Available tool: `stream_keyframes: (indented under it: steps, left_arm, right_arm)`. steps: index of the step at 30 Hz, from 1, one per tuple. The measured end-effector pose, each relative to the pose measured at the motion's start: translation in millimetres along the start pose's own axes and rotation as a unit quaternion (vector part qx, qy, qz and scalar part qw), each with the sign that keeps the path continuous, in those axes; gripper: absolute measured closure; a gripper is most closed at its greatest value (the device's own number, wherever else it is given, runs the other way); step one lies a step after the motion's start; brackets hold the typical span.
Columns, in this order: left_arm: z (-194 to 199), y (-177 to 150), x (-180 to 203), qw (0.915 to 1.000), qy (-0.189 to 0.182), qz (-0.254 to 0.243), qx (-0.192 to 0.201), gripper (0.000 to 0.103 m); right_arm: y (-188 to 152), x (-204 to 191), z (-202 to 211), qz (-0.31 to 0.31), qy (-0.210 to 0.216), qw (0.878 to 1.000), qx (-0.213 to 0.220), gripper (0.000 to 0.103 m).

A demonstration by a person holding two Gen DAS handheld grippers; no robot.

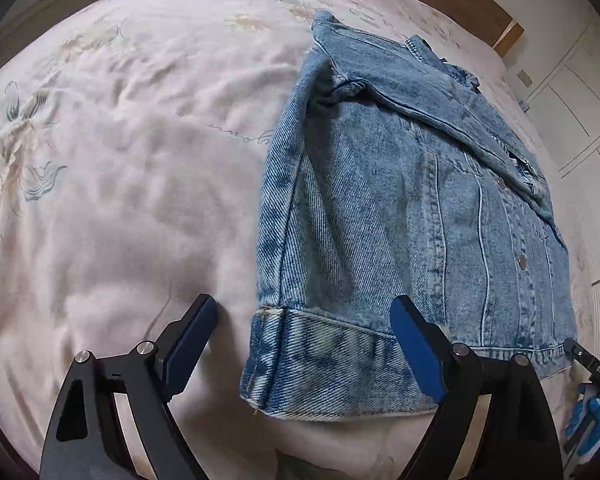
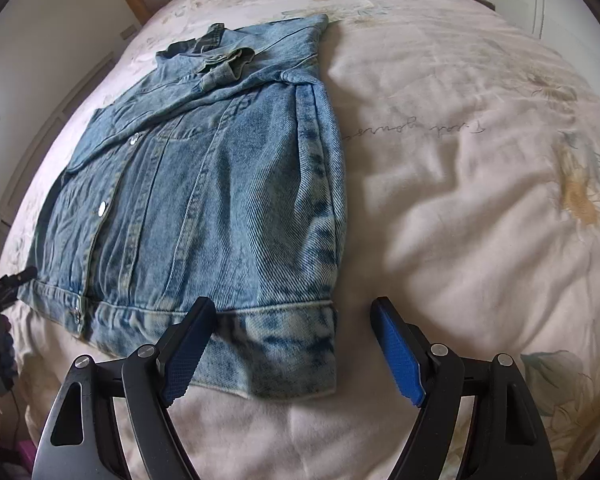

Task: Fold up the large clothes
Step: 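Grasp the hem edge of the folded jacket with both tools, then lift the hem edge with both tools and fold it over the jacket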

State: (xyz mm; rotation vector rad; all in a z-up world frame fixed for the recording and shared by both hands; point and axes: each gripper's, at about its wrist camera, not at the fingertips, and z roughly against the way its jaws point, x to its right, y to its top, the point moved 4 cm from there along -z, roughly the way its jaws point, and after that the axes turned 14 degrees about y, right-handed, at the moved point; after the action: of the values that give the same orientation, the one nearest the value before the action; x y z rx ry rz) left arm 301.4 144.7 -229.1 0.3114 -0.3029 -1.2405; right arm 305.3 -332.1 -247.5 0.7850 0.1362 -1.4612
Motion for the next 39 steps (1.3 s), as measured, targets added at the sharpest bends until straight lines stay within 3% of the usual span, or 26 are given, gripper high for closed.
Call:
stream_keyframes:
  steps: [3,10,17,24,29,33,37,39]
  left_arm:
    - [0.4,0.4,1.3,1.0000,-0.002,0.002,-0.008,0.025]
    - [2.7,0.8,6.4,0.9988,-0.035,0.026,-0.024,0.035]
    - [7.6,1.1,-6.2,0.9937,-0.077,0.075,-0.032,0.055]
    - [0.4,6.6,-14.5,0.9883,-0.103,0.103,-0.045,0.056]
    - [-6.2,18.5,-17.4,0.9866,-0.115,0.102,-0.054,0.055]
    - [-11.6,18.9,-12.5,0.9847,-0.141,0.081,-0.062,0.051]
    - [-8.6,8.2,-12.0,0.9759,-0.192,0.078,-0.069,0.051]
    - [-5.7,2.4,-11.9,0.9746,-0.200,0.077,-0.065,0.052]
  right_arm:
    - [1.9,0.6,-2.6,-0.002,0.008,1.000,-0.003,0.023]
    - [0.4,-0.6,-6.6,-0.001,0.034,0.999,-0.010,0.041]
    - [-1.5,-1.4,-4.2,-0.013,0.077,0.997,-0.008,0.056]
    - [-1.4,2.7,-5.3,-0.016,0.091,0.996,-0.013,0.055]
    - [3.0,0.7,-10.3,-0.005,0.082,0.996,-0.020,0.048]
    - [4.3,-0.2,-14.7,-0.005,0.081,0.996,-0.026,0.045]
    - [3.9,0.4,-16.3,-0.009,0.084,0.996,-0.027,0.045]
    - [3.4,0.1,-16.3,-0.009,0.084,0.996,-0.027,0.045]
